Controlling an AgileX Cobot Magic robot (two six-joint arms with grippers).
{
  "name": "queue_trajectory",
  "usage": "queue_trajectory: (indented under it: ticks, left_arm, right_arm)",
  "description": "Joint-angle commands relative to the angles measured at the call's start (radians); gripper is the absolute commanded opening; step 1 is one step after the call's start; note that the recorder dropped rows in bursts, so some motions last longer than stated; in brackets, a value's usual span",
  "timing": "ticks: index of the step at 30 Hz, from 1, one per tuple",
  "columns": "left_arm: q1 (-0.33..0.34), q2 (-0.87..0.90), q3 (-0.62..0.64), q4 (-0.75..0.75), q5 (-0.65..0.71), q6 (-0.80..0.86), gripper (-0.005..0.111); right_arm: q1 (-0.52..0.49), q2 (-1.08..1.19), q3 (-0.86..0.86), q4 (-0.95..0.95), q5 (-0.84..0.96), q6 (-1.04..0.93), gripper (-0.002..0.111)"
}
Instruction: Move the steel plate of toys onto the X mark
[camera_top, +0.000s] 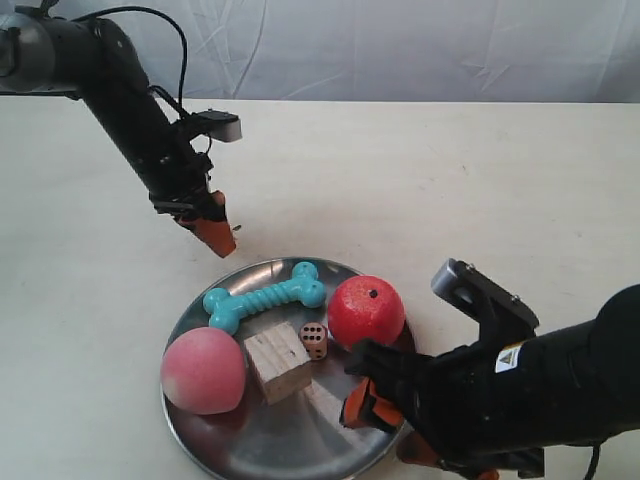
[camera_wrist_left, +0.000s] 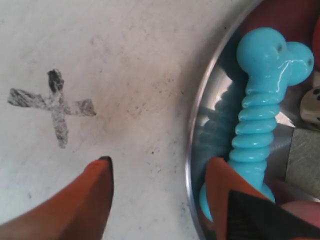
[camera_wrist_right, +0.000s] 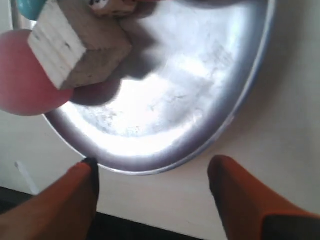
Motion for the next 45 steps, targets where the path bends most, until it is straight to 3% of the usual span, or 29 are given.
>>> queue_trajectory:
  ticks: [1, 18, 23, 45]
  left_arm:
    - [-0.012, 0.019, -0.009, -0.011, 0.005, 0.005, 0.054]
    - [-0.131, 0.100, -0.009, 0.022, 0.005, 0.002, 0.054]
    - [-0.131, 0.107, -0.009, 0.018, 0.005, 0.002, 0.054]
    - [-0.131, 0.116, -0.009, 0.016, 0.005, 0.002, 0.054]
  right_arm:
    - [0.010, 0.001, 0.028, 0.003, -0.040, 0.031, 0.063]
    - [0.037, 0.043, 0.031, 0.002, -0.130, 0.083, 0.063]
    - [0.085, 0.116, 0.031, 0.037, -0.143, 0.085, 0.063]
    - [0.085, 0.226, 0.029, 0.110, -0.262, 0.103, 0.063]
